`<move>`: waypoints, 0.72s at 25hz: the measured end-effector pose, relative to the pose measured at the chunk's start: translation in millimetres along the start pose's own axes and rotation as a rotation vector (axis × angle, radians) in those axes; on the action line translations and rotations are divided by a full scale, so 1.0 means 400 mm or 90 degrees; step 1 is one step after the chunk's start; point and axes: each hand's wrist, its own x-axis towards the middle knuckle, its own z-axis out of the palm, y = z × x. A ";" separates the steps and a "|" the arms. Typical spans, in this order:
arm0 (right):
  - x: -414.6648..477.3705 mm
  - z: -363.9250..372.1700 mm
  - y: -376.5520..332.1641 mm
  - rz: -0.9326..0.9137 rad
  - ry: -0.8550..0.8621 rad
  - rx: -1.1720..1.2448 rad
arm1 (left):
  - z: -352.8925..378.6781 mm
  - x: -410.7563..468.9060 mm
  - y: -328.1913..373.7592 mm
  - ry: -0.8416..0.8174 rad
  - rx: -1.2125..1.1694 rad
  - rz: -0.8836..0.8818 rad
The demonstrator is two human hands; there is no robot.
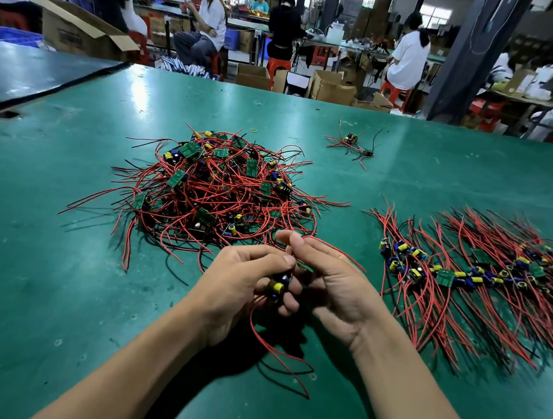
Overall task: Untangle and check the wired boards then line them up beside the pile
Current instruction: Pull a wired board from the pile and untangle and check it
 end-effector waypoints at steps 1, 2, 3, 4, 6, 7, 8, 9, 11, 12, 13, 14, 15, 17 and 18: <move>0.006 0.001 0.005 -0.018 0.025 0.005 | -0.001 0.000 -0.005 0.004 0.027 0.010; 0.011 -0.001 0.008 -0.037 0.054 -0.001 | -0.001 0.000 -0.011 0.007 0.057 0.022; 0.015 -0.005 0.009 -0.055 0.079 -0.018 | 0.001 0.000 -0.015 0.011 0.084 0.035; 0.016 -0.009 0.010 -0.069 0.096 -0.043 | 0.001 0.000 -0.019 0.018 0.106 0.047; 0.015 -0.015 0.009 -0.085 0.114 -0.105 | -0.001 0.003 -0.023 0.040 0.146 0.064; 0.015 -0.016 0.009 -0.085 0.119 -0.129 | -0.003 0.004 -0.024 0.048 0.163 0.065; 0.015 -0.016 0.007 -0.083 0.118 -0.137 | -0.004 0.005 -0.026 0.046 0.166 0.060; 0.014 -0.015 0.004 -0.083 0.112 -0.131 | -0.003 0.006 -0.028 0.035 0.152 0.049; 0.010 -0.015 -0.004 -0.082 0.091 -0.108 | 0.001 0.004 -0.030 0.008 0.097 0.024; 0.007 -0.013 -0.008 -0.075 0.076 -0.096 | 0.001 0.004 -0.031 0.001 0.071 0.018; 0.004 -0.010 -0.011 -0.063 0.059 -0.082 | 0.002 0.005 -0.031 -0.004 0.056 0.017; 0.001 -0.008 -0.012 -0.048 0.043 -0.076 | 0.001 0.004 -0.031 -0.006 0.057 0.019; -0.001 -0.005 -0.011 -0.031 0.033 -0.086 | 0.001 0.005 -0.031 -0.004 0.070 0.024; -0.003 0.003 -0.005 0.000 0.026 -0.138 | -0.001 0.006 -0.033 0.015 0.088 0.052; -0.003 0.005 -0.002 0.004 0.024 -0.171 | -0.002 0.007 -0.033 0.029 0.088 0.075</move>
